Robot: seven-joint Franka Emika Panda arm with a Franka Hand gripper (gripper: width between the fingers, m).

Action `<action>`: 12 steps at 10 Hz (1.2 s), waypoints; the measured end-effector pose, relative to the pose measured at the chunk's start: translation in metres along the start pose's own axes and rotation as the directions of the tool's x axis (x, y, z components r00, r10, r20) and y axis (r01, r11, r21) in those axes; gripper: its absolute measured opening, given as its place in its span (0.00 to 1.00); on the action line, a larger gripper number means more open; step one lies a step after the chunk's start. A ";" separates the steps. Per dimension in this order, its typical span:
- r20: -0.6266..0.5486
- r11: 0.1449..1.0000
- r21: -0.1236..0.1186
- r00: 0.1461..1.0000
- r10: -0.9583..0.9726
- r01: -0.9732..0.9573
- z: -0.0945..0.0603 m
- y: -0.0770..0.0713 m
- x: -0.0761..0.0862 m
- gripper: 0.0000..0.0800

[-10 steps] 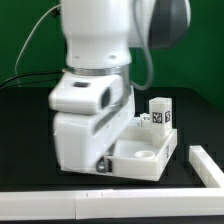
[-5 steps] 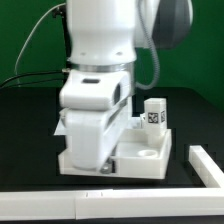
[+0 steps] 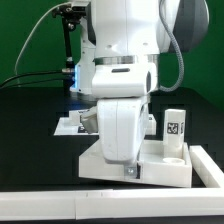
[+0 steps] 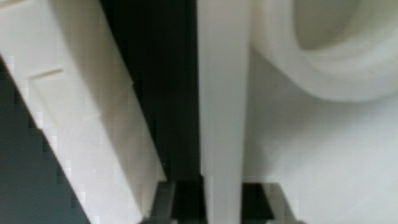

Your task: Assemble square table

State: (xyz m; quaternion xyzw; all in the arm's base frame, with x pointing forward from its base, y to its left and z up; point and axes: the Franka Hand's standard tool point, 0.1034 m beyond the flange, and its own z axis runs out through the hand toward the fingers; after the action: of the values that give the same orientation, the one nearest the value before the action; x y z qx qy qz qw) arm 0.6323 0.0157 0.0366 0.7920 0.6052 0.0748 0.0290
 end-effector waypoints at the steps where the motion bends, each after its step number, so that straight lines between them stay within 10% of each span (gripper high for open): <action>1: 0.000 1.000 -0.006 1.000 -0.008 0.008 0.000 0.000 0.000 0.06; 7: 0.009 0.986 -0.028 0.987 -0.162 0.162 0.006 0.007 0.040 0.06; 11: 0.021 0.981 -0.038 0.982 -0.188 0.189 0.010 0.007 0.038 0.06; 12: 0.022 0.982 -0.037 0.983 -0.183 0.183 0.011 0.007 0.037 0.19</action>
Offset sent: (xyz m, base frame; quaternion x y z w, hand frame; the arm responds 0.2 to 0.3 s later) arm 0.0210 0.0357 0.0021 -0.0019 0.0295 -0.1186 0.9925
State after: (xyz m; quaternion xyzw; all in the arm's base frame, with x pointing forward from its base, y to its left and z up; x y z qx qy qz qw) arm 0.6501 0.0500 0.0301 0.7330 0.6735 0.0765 0.0567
